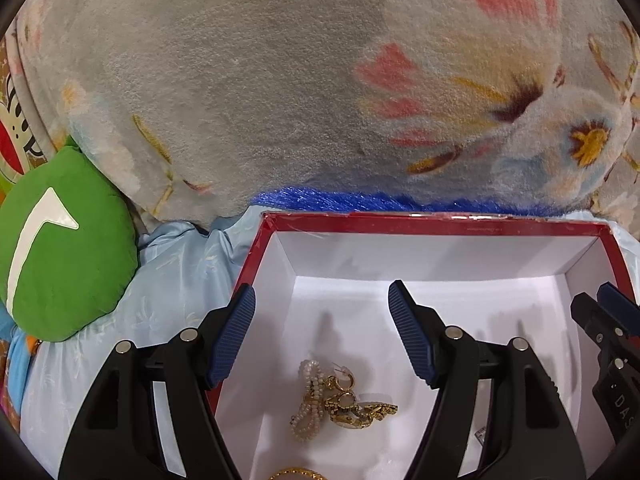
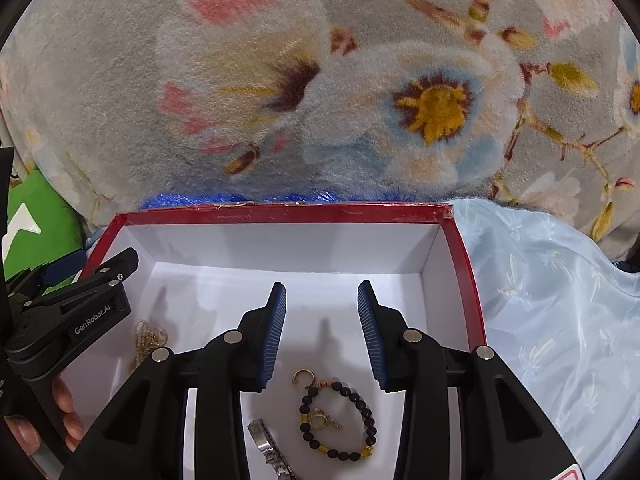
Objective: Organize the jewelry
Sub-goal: 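Raise both open tools up out of the red box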
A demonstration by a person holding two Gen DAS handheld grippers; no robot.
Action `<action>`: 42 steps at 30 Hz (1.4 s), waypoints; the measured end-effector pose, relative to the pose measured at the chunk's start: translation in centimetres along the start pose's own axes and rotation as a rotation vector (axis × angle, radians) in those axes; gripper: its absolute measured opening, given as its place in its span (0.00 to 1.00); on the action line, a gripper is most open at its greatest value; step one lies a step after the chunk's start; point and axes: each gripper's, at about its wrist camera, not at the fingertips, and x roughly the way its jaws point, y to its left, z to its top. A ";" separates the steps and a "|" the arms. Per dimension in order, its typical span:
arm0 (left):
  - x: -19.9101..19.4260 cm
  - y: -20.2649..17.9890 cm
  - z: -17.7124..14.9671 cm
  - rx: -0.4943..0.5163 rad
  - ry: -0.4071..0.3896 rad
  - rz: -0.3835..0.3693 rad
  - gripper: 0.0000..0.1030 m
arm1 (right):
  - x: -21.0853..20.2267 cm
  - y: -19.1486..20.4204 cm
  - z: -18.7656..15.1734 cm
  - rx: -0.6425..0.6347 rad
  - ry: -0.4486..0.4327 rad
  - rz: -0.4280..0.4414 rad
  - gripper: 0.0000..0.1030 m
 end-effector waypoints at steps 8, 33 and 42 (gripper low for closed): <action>-1.1 -0.8 -1.3 0.057 0.006 0.054 0.65 | -1.2 1.8 -1.8 -0.086 0.009 -0.086 0.51; -7.7 1.2 -9.2 0.123 0.027 0.026 0.68 | -9.4 -0.5 -8.1 0.007 0.005 -0.009 0.60; -5.2 2.6 -5.8 0.060 0.006 0.064 0.77 | -7.3 -1.0 -6.3 0.041 -0.056 -0.154 0.75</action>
